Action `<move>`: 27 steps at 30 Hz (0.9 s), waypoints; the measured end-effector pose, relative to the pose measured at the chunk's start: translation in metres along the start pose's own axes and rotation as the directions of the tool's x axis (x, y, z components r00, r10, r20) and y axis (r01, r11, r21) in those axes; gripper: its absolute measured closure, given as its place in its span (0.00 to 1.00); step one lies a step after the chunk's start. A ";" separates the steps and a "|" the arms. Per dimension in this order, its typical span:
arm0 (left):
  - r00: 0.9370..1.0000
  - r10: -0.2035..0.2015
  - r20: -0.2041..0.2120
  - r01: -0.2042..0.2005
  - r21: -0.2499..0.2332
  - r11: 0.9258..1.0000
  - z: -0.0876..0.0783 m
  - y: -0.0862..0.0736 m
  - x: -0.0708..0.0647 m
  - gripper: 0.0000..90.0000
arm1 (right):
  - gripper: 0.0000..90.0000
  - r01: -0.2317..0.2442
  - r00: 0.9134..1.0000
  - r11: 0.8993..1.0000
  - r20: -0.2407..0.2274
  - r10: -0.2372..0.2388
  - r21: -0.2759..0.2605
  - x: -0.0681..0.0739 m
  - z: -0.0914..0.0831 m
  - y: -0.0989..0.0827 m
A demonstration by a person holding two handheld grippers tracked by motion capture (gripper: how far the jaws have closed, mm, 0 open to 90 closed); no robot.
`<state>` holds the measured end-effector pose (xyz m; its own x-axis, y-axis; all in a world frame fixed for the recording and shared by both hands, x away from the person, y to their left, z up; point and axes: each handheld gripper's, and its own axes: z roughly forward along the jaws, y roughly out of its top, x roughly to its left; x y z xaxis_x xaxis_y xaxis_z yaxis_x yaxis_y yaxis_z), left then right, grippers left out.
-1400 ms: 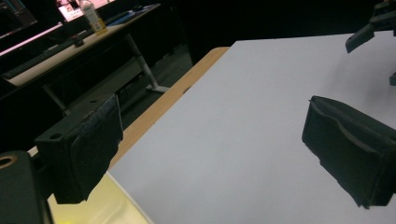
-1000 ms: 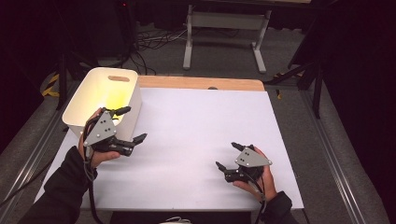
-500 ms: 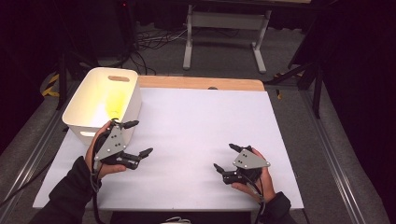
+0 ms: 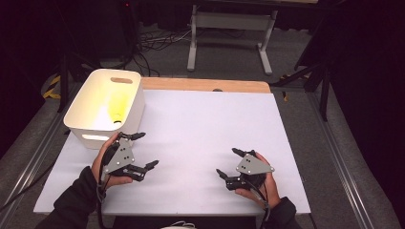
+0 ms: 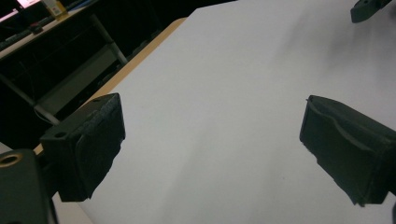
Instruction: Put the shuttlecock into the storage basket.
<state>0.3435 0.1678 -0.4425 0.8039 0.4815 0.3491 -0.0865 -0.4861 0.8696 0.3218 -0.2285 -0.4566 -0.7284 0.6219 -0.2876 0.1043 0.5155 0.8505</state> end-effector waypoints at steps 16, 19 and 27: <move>0.999 -0.048 -0.015 0.049 0.035 0.998 -0.008 -0.030 -0.006 0.09 | 0.17 0.000 1.000 1.000 0.011 -0.001 0.010 0.000 0.001 -0.003; 0.998 -0.056 -0.012 0.057 0.048 0.997 -0.011 -0.035 -0.006 0.09 | 0.17 0.002 1.000 1.000 0.013 -0.002 0.011 0.000 0.002 -0.003; 0.995 -0.095 -0.036 0.097 0.067 0.993 -0.023 -0.051 -0.006 0.09 | 0.17 0.004 1.000 1.000 0.021 -0.004 0.008 0.001 0.000 -0.005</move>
<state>0.3290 0.2065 -0.4807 0.7868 0.5513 0.2776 0.0316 -0.4852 0.8738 0.3212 -0.2304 -0.4610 -0.7147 0.6317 -0.3003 0.1068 0.5228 0.8457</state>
